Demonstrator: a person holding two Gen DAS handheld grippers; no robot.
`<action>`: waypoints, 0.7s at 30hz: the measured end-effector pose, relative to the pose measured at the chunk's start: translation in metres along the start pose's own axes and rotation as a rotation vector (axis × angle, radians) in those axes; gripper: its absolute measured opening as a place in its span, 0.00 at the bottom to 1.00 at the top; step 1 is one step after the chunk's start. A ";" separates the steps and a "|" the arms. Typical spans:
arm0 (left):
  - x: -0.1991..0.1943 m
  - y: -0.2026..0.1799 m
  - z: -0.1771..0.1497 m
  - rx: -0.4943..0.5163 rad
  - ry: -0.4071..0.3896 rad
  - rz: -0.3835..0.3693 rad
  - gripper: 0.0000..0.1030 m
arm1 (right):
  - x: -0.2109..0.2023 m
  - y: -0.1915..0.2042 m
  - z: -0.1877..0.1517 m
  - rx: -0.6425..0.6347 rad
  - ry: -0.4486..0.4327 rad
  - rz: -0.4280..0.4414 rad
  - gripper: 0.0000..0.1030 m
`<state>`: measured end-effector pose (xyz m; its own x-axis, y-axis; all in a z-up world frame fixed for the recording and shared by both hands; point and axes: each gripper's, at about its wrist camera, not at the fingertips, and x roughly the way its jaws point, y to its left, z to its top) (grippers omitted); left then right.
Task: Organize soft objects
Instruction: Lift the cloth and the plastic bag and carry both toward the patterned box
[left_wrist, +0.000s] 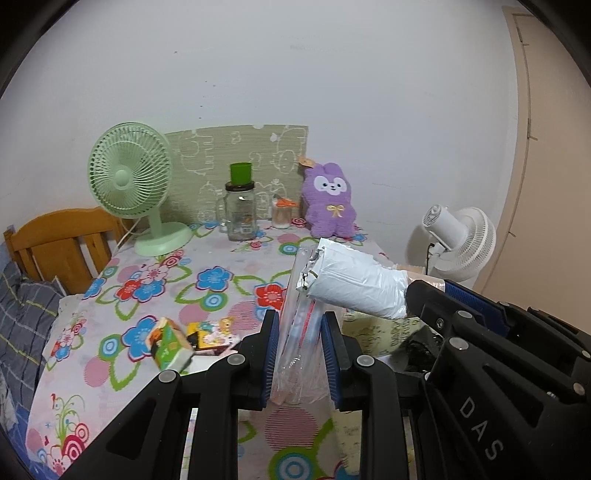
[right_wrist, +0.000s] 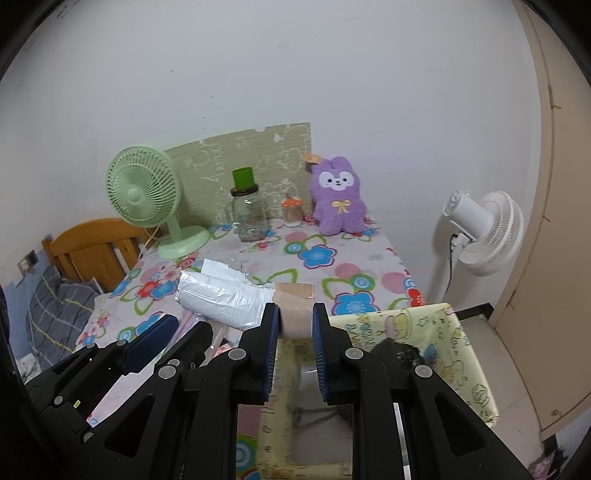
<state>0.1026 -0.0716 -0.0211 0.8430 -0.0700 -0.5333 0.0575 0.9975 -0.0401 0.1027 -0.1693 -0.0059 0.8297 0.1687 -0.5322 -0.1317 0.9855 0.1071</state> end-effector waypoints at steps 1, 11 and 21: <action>0.001 -0.002 0.000 0.002 0.001 -0.004 0.22 | 0.000 -0.003 0.000 0.002 -0.001 -0.005 0.21; 0.009 -0.028 -0.003 0.030 0.017 -0.050 0.22 | -0.002 -0.031 -0.005 0.029 0.000 -0.053 0.21; 0.020 -0.051 -0.006 0.059 0.041 -0.089 0.22 | 0.000 -0.055 -0.012 0.060 0.009 -0.100 0.21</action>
<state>0.1129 -0.1238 -0.0346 0.8106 -0.1572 -0.5641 0.1636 0.9857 -0.0397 0.1035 -0.2237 -0.0214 0.8319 0.0704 -0.5505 -0.0160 0.9946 0.1029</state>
